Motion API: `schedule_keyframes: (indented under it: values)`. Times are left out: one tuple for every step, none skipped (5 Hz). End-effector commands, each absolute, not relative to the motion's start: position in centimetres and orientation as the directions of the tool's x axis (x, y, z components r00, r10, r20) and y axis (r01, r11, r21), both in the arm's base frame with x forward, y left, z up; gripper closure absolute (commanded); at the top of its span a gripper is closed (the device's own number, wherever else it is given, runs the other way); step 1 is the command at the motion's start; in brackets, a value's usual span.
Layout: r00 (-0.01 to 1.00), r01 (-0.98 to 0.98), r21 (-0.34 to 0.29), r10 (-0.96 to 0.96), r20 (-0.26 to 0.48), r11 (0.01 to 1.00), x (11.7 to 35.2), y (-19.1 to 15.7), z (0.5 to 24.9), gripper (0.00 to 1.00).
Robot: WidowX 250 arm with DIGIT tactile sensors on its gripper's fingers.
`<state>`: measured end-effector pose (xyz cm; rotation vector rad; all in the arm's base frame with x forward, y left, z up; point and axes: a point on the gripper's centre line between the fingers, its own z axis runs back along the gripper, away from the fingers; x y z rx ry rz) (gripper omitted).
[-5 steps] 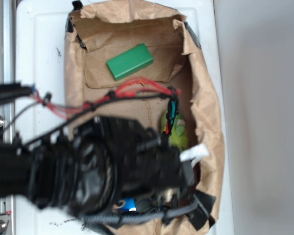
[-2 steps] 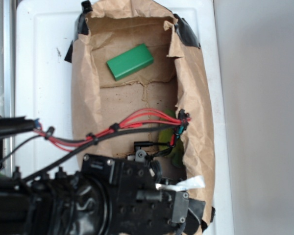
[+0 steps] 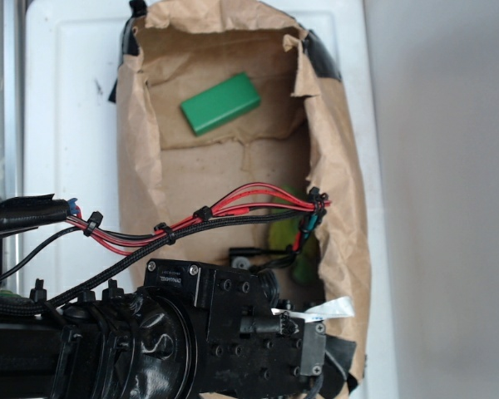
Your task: Grab the blue block.
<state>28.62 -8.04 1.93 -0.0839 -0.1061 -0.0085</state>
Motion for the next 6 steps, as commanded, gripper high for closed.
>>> schedule_keyframes:
  values:
    - [0.963, -0.184, -0.035, 0.187, 0.192, 0.982, 31.2, -0.9, 3.9, 1.0]
    - [0.943, -0.245, -0.055, 0.251, 0.219, 0.968, 32.2, 1.8, 5.2, 1.0]
    - [0.939, -0.261, -0.104, 0.278, 0.205, 0.96, 32.3, 3.0, 6.8, 1.0]
    - [0.948, -0.224, -0.153, 0.252, 0.195, 0.962, 31.0, 3.5, 9.4, 1.0]
    - [0.961, -0.151, -0.167, 0.185, 0.205, 0.974, 29.1, 2.6, 11.3, 1.0]
    - [0.958, -0.073, -0.137, 0.107, 0.264, 0.988, 26.8, 1.3, 13.1, 1.0]
